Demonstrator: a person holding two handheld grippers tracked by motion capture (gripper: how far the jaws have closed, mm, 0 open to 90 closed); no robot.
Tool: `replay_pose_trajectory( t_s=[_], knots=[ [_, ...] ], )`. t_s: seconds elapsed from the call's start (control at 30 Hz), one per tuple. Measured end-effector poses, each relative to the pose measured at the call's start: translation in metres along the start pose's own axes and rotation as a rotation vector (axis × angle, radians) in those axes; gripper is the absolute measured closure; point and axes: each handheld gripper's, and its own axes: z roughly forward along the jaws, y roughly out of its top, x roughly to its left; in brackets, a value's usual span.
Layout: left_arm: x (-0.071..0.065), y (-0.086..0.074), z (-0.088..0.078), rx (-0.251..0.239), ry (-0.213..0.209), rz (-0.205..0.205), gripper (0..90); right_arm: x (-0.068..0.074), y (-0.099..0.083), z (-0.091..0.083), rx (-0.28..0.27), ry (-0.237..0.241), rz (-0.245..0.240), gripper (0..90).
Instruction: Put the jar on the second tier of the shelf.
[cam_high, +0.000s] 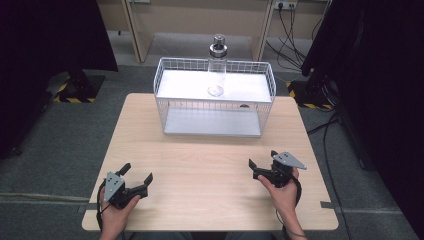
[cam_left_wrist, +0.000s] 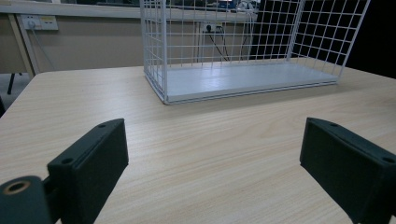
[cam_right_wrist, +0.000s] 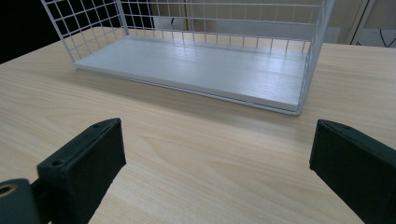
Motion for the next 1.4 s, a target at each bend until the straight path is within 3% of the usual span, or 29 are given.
replay_pose_trajectory(
  t_s=[0.57,1.17,1.4],
  knots=[
    [0.000,0.000,0.000,0.002,0.001,0.002,7.2,-0.017,-0.023,-0.008,0.005,-0.050,0.042,3.7],
    [-0.001,0.000,0.000,0.003,0.002,0.001,7.2,-0.026,-0.036,-0.010,-0.015,-0.076,0.088,3.7],
    [-0.001,0.000,0.000,0.004,0.002,0.002,7.2,-0.026,-0.041,-0.009,-0.006,-0.078,0.082,3.9]
  ],
)
